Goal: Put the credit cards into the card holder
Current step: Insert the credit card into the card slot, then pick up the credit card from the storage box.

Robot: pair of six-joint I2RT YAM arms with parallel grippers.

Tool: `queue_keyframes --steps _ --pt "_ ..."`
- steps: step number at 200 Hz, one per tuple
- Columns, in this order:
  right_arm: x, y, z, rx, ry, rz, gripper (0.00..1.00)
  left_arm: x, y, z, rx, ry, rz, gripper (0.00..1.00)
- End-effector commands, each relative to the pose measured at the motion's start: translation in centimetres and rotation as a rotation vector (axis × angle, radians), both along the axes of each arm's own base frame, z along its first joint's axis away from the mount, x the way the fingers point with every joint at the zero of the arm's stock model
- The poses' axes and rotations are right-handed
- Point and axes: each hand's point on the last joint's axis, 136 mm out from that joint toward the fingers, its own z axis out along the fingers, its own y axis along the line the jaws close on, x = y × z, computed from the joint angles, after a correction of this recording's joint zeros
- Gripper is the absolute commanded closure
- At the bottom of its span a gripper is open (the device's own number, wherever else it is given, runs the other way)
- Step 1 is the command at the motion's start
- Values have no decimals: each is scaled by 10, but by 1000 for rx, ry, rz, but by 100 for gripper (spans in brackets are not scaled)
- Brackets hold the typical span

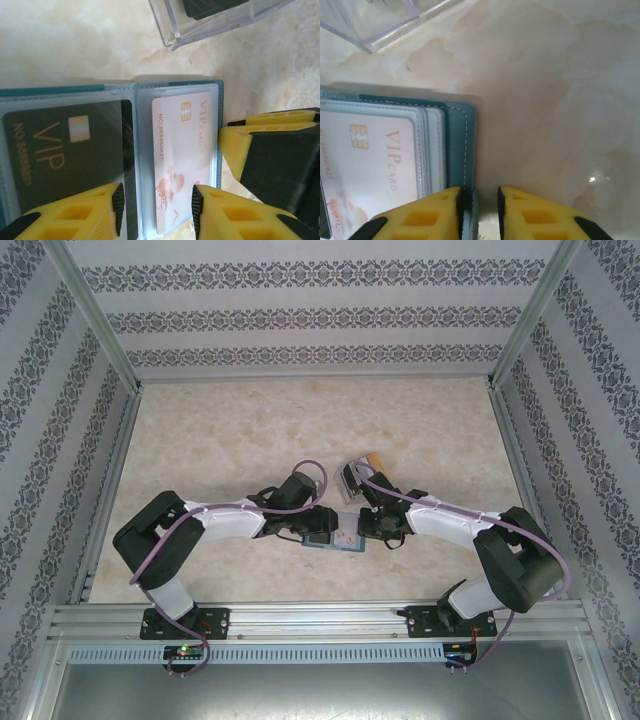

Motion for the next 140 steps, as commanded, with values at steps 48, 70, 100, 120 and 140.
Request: queue_keyframes --steps 48,70,100,120,140 --pt "23 -37 73 -39 -208 -28 50 16 18 42 69 -116 56 46" --pt "40 -57 96 -76 -297 -49 42 36 17 48 70 -95 93 43" --pt "65 -75 112 -135 -329 -36 36 70 4 48 49 -43 131 36" --pt "82 -79 112 -151 -286 -10 36 92 0 39 53 4 166 35" --pt "98 -79 109 -177 -242 26 37 108 -6 31 48 44 176 37"
